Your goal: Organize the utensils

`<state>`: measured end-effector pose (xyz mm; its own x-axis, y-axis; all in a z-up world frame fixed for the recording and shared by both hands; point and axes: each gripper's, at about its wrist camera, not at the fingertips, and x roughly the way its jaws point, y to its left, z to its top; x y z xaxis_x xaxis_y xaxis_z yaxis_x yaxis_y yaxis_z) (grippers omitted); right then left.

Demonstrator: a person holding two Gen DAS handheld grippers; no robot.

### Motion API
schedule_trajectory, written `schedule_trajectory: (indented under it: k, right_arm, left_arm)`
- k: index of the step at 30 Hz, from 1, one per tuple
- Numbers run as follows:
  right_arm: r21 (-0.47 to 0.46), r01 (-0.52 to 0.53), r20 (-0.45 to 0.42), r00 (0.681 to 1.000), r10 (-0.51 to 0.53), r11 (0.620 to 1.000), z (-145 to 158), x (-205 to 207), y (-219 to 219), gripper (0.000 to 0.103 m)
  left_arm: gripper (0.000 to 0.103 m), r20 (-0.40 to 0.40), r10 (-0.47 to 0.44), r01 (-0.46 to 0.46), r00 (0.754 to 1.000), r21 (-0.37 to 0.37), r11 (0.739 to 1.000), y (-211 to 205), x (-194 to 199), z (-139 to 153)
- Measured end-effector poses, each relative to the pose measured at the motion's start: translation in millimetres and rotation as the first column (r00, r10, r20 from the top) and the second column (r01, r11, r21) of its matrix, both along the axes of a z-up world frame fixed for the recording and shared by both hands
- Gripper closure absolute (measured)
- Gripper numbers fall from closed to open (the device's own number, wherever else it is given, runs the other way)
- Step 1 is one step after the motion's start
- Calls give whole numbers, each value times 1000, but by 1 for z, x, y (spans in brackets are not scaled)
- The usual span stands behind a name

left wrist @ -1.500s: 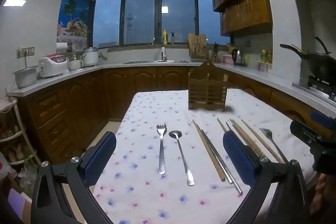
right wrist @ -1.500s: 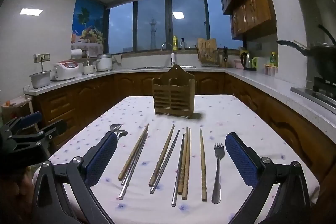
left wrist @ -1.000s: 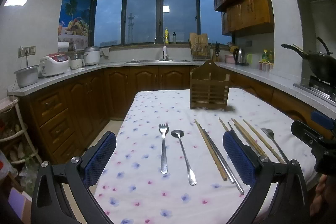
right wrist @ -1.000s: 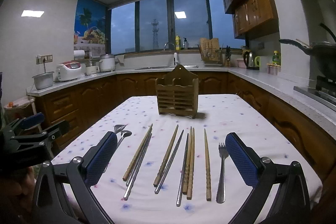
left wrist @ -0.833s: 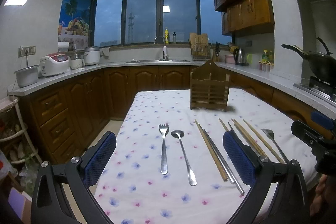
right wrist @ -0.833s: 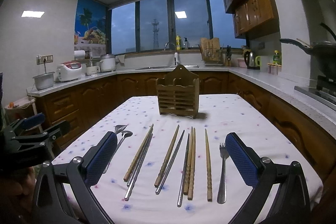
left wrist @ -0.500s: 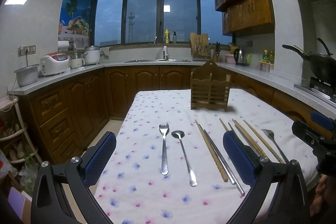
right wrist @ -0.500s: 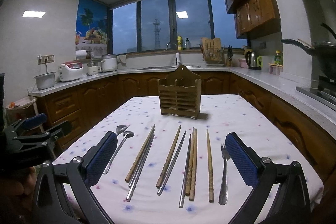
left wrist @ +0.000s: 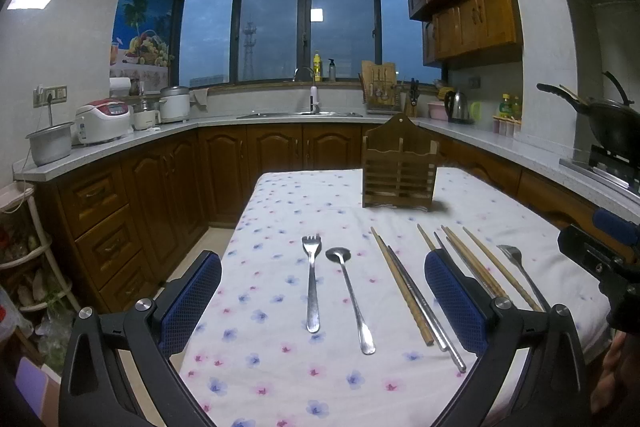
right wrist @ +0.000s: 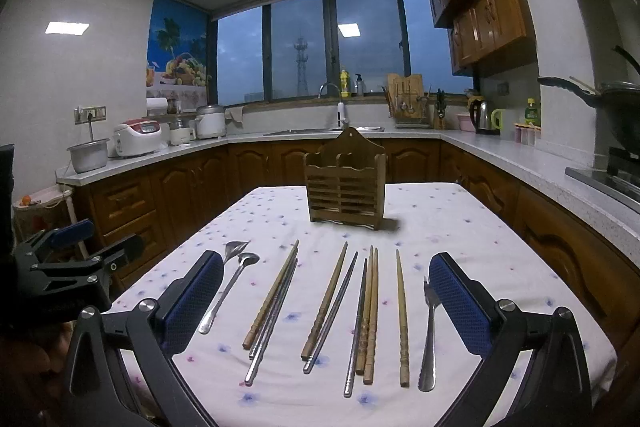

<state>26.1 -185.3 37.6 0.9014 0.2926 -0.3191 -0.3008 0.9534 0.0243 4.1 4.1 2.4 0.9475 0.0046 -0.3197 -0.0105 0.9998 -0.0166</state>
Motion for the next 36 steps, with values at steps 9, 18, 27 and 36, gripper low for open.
schedule_trajectory:
  k: [9,18,27,36]
  right_arm:
    - [2,-1,0,1000,1,1000,1,-1,0,0]
    - [5,-1,-5,1000,1,1000,1,-2,1,0]
    - [45,-5,-40,999,7,999,3,8,-1,0]
    - [79,21,-114,993,-12,997,6,36,-22,1]
  left_arm:
    - [1,-2,0,0,1000,-1,1000,0,1,0]
    - [1,-21,-8,8,1000,-5,1000,-1,5,-3]
    - [1,-88,-36,31,995,-59,998,8,27,-1]
    - [3,-187,-67,50,980,-93,994,8,68,11]
